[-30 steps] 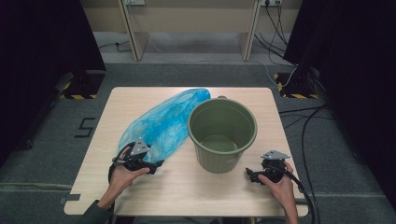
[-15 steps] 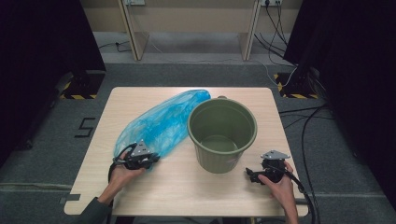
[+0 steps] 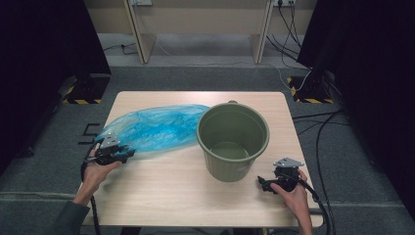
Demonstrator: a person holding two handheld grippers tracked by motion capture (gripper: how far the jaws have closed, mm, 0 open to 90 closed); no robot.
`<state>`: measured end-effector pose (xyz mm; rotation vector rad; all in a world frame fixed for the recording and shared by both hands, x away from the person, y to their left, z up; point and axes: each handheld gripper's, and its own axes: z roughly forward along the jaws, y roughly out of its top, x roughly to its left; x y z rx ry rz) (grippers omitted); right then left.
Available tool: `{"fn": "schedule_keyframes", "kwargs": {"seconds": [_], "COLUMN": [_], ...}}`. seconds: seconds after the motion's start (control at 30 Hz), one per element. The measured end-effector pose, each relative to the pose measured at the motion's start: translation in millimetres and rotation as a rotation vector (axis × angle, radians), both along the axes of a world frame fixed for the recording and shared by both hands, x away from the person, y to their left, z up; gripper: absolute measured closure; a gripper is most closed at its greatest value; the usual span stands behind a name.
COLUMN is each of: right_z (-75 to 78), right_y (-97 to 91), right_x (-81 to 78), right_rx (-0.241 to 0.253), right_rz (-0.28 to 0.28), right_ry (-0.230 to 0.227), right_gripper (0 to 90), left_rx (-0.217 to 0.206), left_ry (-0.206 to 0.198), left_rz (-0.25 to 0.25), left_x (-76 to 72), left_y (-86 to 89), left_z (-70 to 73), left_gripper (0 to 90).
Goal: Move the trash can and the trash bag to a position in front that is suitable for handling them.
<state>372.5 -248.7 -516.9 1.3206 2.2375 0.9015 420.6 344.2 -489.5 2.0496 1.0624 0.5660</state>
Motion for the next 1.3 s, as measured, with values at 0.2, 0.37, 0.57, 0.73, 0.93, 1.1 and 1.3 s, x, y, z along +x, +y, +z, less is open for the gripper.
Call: {"fn": "schedule_keyframes", "kwargs": {"seconds": [0.2,0.37,0.57,0.73,0.93,1.1,1.3], "right_z": [0.0,0.0,0.0,0.1,0.0,-0.1,0.0], "right_y": [0.0,0.0,0.0,-0.1,0.0,0.0,0.1], "right_x": [0.0,0.0,-0.1,-0.1,0.0,0.0,-0.1], "right_rx": [0.000,0.000,0.000,0.000,0.000,0.000,0.001], "right_rz": [0.000,0.000,0.000,0.001,0.000,0.000,-0.001], "right_ry": [0.000,0.000,0.000,0.001,-0.001,-0.001,0.000], "right_gripper": [0.3,0.3,0.3,0.3,0.3,0.3,0.2], "left_rx": [0.011,0.000,-0.025,-0.021,0.067,0.079,0.105], "left_ry": [-0.051,-0.070,-0.054,-0.040,0.027,0.038,0.042], "left_rz": [-0.048,-0.074,-0.101,-0.099,-0.170,-0.198,-0.178], "left_x": [4.1,24.1,42.3,57.8,67.0,58.6,38.0], "left_y": [-42.5,-82.7,-127.3,-150.7,-151.3,-126.1,-72.3], "left_z": [9.8,12.7,7.3,-3.0,-22.3,-20.8,-10.4], "left_gripper": [35.5,29.8,27.9,33.2,74.6,86.3,85.3]}}
